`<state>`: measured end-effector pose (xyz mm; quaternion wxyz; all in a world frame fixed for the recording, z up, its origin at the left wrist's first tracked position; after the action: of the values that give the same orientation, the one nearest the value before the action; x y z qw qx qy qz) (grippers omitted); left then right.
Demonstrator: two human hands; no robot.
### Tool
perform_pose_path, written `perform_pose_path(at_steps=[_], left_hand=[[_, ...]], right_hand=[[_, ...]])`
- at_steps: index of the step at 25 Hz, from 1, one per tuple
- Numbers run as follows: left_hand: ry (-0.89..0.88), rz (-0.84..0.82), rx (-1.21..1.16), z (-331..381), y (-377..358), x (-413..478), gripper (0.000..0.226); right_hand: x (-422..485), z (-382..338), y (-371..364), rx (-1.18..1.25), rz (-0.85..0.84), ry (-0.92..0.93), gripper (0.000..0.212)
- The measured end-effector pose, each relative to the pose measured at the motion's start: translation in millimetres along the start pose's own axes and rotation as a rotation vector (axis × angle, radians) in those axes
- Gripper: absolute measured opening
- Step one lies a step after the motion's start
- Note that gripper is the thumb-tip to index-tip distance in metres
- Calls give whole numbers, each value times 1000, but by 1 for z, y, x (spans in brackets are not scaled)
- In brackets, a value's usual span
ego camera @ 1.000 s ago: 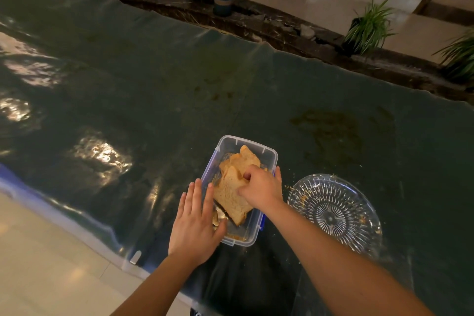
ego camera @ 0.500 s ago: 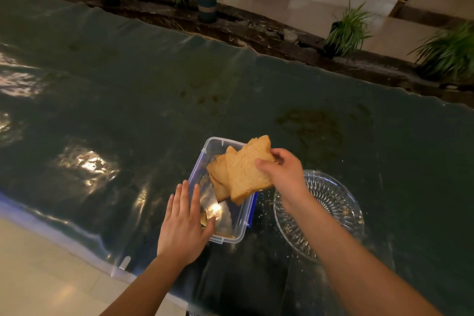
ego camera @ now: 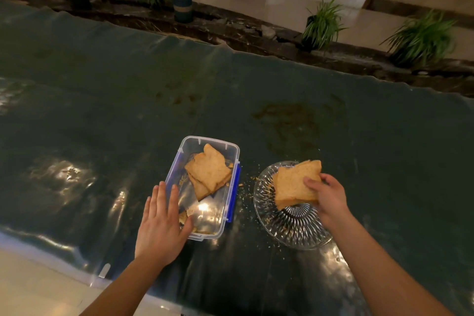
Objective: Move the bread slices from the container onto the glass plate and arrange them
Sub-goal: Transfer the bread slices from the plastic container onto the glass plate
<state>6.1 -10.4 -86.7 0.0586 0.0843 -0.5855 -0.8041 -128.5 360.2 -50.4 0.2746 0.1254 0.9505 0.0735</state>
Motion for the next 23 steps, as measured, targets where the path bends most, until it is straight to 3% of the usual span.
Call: perform_pose_path(at_steps=[7, 13, 18, 23], left_hand=[[12, -12, -3, -1, -2, 1, 88], [20, -19, -3, 0, -2, 0, 87], [16, -7, -3, -3, -4, 1, 86], [16, -5, 12, -3, -5, 2, 85]], right_hand=[[21, 55, 11, -55, 107, -102, 52], [20, 53, 13, -554, 173, 22, 41], [11, 47, 20, -620, 255, 38, 44], [-4, 29, 9, -748, 262, 261, 44]])
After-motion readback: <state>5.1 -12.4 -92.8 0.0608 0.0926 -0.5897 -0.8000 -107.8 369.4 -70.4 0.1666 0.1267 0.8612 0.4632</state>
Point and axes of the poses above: each hand's wrist, its own x-axis towards the middle knuckle, its own y-axis out of the back of the hand, z = x × y, the point moved 5 cm from there along x, towards the middle knuckle, and after that the axes turned 9 degrees about -x, right-handed, at the moved point
